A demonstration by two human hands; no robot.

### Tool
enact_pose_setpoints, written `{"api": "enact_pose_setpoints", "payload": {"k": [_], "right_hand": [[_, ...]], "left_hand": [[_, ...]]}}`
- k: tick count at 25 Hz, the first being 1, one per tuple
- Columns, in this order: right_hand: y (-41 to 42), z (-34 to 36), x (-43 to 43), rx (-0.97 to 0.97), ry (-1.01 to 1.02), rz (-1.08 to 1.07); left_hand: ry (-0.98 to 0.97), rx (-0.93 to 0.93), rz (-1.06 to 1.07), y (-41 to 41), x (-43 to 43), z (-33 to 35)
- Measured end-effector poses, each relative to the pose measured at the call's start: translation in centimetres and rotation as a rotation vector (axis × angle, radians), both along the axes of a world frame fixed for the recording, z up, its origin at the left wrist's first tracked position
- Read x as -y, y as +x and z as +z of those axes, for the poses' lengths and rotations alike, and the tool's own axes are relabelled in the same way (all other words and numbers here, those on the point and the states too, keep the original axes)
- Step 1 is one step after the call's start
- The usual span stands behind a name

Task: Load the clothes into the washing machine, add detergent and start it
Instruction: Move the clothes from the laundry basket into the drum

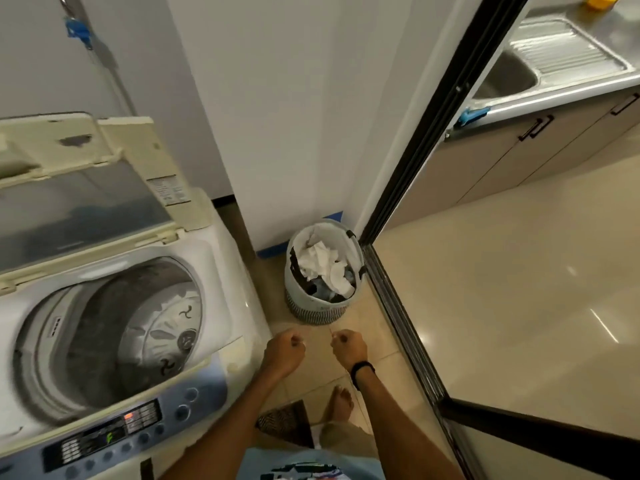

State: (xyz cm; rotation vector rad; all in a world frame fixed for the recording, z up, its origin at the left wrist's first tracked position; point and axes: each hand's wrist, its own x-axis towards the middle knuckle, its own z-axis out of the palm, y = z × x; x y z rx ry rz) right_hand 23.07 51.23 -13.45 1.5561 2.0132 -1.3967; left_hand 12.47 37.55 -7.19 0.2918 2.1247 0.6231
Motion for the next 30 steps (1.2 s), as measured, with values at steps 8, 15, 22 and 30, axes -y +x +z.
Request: {"api": "enact_pose_setpoints", "payload": {"k": [8,15,22,30], "right_hand": [[0.6,-5.4,-8.7,0.146,-0.232,0.070],[-8.5,-12.1,-17.5,0.144,-0.305,-0.046],[-16.9,-31.5,-24.1,0.153,-0.266,-0.023],[-17.4,-36.1,-26.3,0.096,-0.441,-0.153]], "left_hand": [[-0.120,0.344,0.550,-1.2,-7.6,-4.7],[-0.064,0.340,0.538,-10.0,-18.8,-17.4],[-0.116,0.139,0.210,-17.5,-29.2,-40.2],[-0.125,0.086,0.410,-19.3,-33.0,-48.4]]}}
